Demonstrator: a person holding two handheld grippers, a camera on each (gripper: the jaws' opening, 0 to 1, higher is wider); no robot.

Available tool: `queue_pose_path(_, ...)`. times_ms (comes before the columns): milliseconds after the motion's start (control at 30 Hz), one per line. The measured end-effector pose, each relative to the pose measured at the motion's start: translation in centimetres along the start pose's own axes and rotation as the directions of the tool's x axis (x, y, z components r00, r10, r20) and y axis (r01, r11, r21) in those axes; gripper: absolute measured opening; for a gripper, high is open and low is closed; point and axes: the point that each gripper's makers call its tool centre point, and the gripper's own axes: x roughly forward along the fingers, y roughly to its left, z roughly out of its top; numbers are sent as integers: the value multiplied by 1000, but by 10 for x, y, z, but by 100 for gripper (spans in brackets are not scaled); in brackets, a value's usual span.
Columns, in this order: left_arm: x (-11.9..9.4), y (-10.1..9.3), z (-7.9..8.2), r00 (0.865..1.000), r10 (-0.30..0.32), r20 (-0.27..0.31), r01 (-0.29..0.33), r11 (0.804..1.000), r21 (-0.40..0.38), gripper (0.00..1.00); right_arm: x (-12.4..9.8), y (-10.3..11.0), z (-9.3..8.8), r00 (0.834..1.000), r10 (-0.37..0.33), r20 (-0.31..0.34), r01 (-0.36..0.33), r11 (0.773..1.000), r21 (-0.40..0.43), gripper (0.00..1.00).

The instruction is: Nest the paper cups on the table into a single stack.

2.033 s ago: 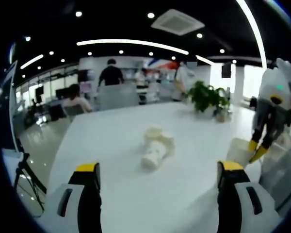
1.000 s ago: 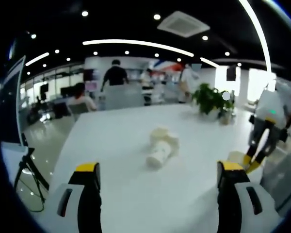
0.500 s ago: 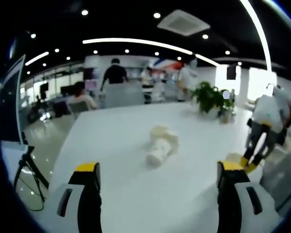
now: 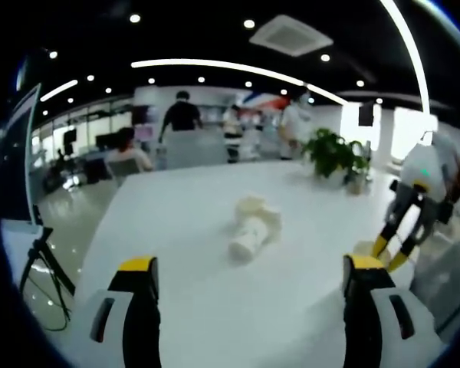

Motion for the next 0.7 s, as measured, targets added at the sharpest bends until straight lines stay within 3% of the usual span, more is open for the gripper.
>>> queue_pose_path(100, 0, -2, 2, 1000, -6, 8, 6, 1000, 3, 98, -10, -3, 8, 999, -18, 40, 18, 1000, 8, 29)
queue_pose_path(200, 0, -4, 5, 1000, -13, 11, 13, 1000, 10, 98, -25, -8, 22, 990, -31, 134, 23, 998, 59, 34)
queue_pose_path(300, 0, -5, 6, 1000, -16, 12, 16, 1000, 8, 98, -37, -16, 25, 985, -56, 165, 43, 996, 77, 38)
queue_pose_path(400, 1, -8, 6, 1000, -22, 11, 22, 1000, 11, 98, -53, -29, 28, 969, -111, 223, 88, 990, 112, 42)
queue_pose_path(567, 2, -12, 4, 999, -40, -11, 40, 998, 37, 98, -72, -44, 22, 947, -165, 277, 112, 974, 198, 43)
queue_pose_path(700, 2, -14, 5, 999, -48, -24, 49, 997, 52, 98, -85, -59, 7, 926, -231, 298, 155, 954, 257, 45)
